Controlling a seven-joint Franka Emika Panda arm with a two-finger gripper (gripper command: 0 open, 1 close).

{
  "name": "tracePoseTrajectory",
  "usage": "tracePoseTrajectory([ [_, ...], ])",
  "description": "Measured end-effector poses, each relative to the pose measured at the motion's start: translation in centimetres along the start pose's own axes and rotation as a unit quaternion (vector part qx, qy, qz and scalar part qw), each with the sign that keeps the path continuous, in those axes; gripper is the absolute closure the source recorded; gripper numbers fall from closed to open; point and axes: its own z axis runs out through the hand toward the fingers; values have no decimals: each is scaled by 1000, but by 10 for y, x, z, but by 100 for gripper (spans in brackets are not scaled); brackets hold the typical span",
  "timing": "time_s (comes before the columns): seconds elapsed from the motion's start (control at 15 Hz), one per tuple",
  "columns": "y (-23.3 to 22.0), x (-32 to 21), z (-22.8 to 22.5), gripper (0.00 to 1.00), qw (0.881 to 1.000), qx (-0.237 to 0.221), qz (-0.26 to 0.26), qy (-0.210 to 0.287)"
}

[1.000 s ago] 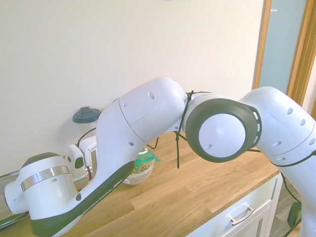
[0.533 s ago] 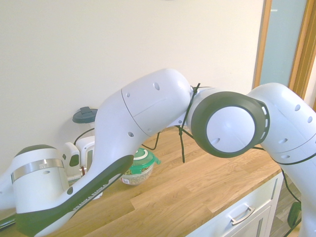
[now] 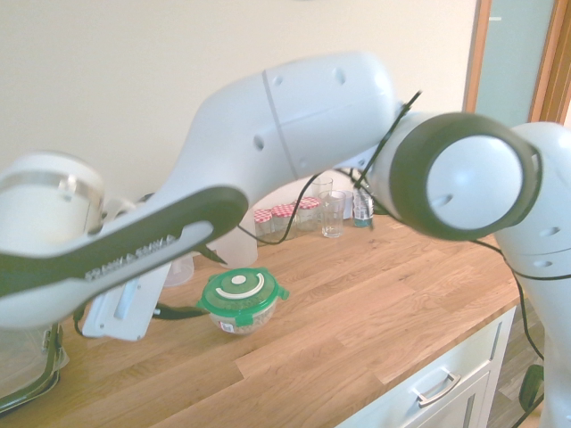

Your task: Cover the lid of food container

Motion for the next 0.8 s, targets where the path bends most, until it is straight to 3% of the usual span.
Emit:
tracePoseTrajectory([
  [0.2, 65, 81, 30, 0, 995, 71, -12, -75],
  [0.33, 105, 123, 62, 0, 984, 125, -14, -128],
  [0.6, 206, 186, 144, 0, 944, 233, 18, -231],
  [0.73, 262, 203, 194, 0, 924, 278, 45, -259],
  [0.8, 291, 205, 224, 0, 919, 288, 48, -265],
])
